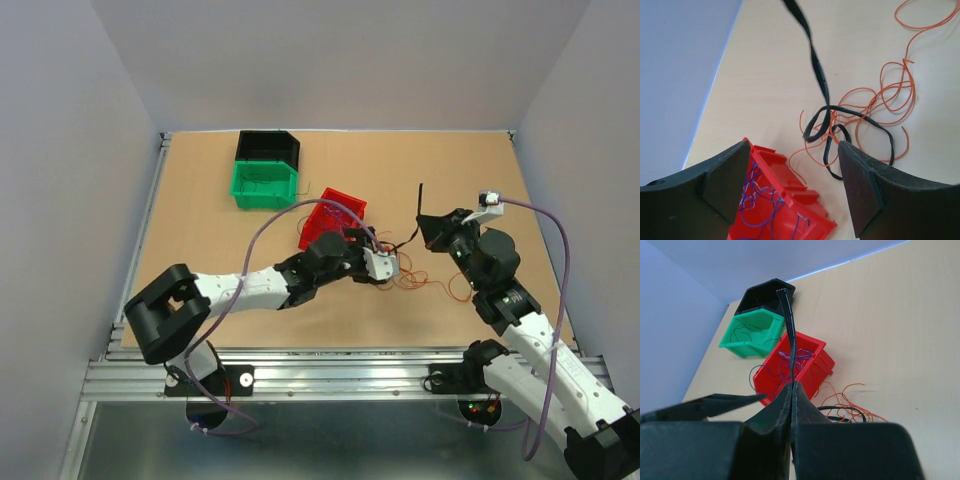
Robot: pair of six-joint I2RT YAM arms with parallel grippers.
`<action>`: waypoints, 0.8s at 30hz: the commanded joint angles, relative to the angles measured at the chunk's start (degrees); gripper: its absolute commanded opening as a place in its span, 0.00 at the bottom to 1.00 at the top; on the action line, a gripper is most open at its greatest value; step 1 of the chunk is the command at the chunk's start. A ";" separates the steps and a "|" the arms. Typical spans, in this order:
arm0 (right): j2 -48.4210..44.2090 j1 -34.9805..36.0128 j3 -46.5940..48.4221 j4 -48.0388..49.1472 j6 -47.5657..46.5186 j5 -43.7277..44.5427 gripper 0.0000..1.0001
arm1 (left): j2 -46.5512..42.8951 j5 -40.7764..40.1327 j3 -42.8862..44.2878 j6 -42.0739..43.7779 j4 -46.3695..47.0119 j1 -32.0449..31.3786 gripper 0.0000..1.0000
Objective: Untangle the cables
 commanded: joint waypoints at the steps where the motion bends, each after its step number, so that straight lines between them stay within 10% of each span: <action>1: -1.51 -0.44 -1.36 4.15 1.10 -2.47 0.00 | 6.83 -12.27 3.05 6.90 8.67 -4.21 0.81; 8: -2.31 -0.44 -1.80 4.15 0.74 -1.86 0.01 | 12.30 -14.69 5.17 8.05 9.11 -5.01 0.69; 9: -2.57 -0.44 -1.71 4.15 0.74 -1.86 0.01 | 14.48 -17.48 8.31 6.48 7.28 -5.10 0.22; 12: -3.01 -0.44 -1.89 4.15 0.66 -0.90 0.01 | 14.67 -18.29 8.51 5.85 7.09 -5.01 0.00; 21: -4.59 -0.44 -1.45 -1.74 -1.98 12.36 0.16 | 4.24 -14.53 12.90 -2.40 -2.47 -4.40 0.00; 23: -4.24 -0.44 -1.18 -2.44 -2.33 13.69 0.34 | 1.77 -9.70 15.36 -5.29 -8.52 -3.61 0.00; 24: -3.98 -0.35 -1.27 -2.62 -2.51 14.40 0.62 | -0.42 -6.11 17.63 -7.75 -10.13 -2.65 0.00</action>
